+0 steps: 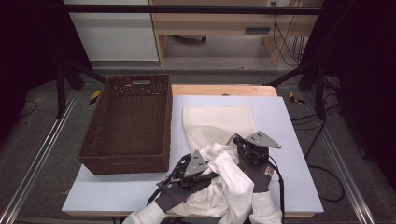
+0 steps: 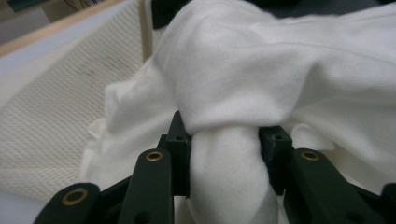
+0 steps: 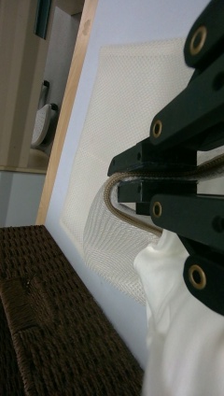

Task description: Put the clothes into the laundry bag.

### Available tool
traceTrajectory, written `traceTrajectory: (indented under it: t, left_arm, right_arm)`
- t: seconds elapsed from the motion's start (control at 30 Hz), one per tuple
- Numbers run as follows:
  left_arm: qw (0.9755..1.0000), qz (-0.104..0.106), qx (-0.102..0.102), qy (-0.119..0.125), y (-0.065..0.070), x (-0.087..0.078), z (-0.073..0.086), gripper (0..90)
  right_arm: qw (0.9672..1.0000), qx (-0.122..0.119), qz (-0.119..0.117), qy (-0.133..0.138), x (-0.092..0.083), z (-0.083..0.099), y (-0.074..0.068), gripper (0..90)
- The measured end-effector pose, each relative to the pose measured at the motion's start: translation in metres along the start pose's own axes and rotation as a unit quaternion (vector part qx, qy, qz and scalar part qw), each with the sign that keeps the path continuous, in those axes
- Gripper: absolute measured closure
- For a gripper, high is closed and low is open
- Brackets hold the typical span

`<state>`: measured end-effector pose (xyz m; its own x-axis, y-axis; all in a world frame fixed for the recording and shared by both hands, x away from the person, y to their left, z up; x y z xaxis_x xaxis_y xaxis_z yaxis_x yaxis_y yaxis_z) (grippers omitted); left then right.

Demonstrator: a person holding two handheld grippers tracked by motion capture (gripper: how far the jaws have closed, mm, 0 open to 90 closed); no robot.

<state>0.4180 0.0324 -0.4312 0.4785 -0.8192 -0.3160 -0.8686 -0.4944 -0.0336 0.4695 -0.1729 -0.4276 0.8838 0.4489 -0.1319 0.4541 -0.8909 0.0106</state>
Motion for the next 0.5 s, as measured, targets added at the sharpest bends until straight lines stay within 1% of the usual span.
traceTrajectory:
  t: [0.03, 0.1, 0.17, 0.2, 0.3, 0.33, 0.37, 0.4, 0.43, 0.47, 0.5]
  left_arm:
    - [0.9998, 0.003, 0.002, -0.019, 0.003, 0.012, 0.006, 60.3]
    - [0.9994, 0.003, 0.003, -0.035, 0.006, 0.024, 0.013, 57.9]
    - [0.9995, 0.004, 0.005, -0.033, 0.009, 0.028, 0.015, 54.6]
    - [0.9996, 0.004, 0.004, -0.029, 0.010, 0.026, 0.013, 53.2]
    - [0.9995, 0.018, -0.023, -0.009, 0.006, 0.014, 0.007, 44.7]
    - [0.9995, 0.018, -0.023, -0.009, 0.006, 0.014, 0.007, 42.2]
    - [0.9991, 0.020, -0.037, 0.006, 0.003, 0.008, 0.003, 42.2]
    - [0.9989, 0.021, -0.040, 0.015, 0.001, 0.002, -0.001, 37.9]
    - [0.9986, 0.009, -0.043, 0.029, -0.005, -0.006, -0.008, 35.3]
    - [0.9987, -0.004, -0.039, 0.034, -0.009, -0.010, -0.011, 32.6]
    - [0.9989, -0.017, -0.031, 0.032, -0.012, -0.011, -0.013, 29.4]
  right_arm:
    - [1.0000, -0.002, -0.001, 0.000, 0.001, 0.001, -0.001, 86.4]
    - [1.0000, -0.002, -0.002, 0.000, 0.001, 0.001, -0.002, 86.4]
    - [1.0000, -0.003, -0.003, 0.000, 0.001, 0.001, -0.002, 86.4]
    - [1.0000, -0.003, -0.004, -0.001, 0.001, 0.001, -0.002, 86.5]
    - [1.0000, 0.001, -0.004, 0.001, 0.000, 0.002, -0.001, 86.5]
    - [1.0000, 0.000, -0.004, 0.002, 0.000, 0.002, -0.001, 86.4]
    - [1.0000, 0.000, -0.004, 0.002, 0.000, 0.002, -0.001, 86.4]
    - [1.0000, 0.002, -0.004, 0.001, -0.001, 0.002, 0.001, 86.4]
    - [1.0000, 0.001, -0.004, 0.002, -0.001, 0.002, 0.001, 86.4]
    - [1.0000, 0.001, -0.004, 0.002, -0.001, 0.002, 0.001, 86.4]
    - [1.0000, 0.001, -0.004, 0.001, -0.002, 0.002, 0.001, 86.4]
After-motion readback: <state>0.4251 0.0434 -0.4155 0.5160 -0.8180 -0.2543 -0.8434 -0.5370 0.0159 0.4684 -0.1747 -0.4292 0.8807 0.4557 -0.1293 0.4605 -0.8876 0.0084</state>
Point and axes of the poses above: each handheld gripper's, and its own axes: x roughly forward along the jaws, z roughly out of its underside, y roughly to its right, the point moved 1 cm from there along x, roughly forward along the jaws, and after that the axes turned 14 degrees about y, right-handed, at the moved point
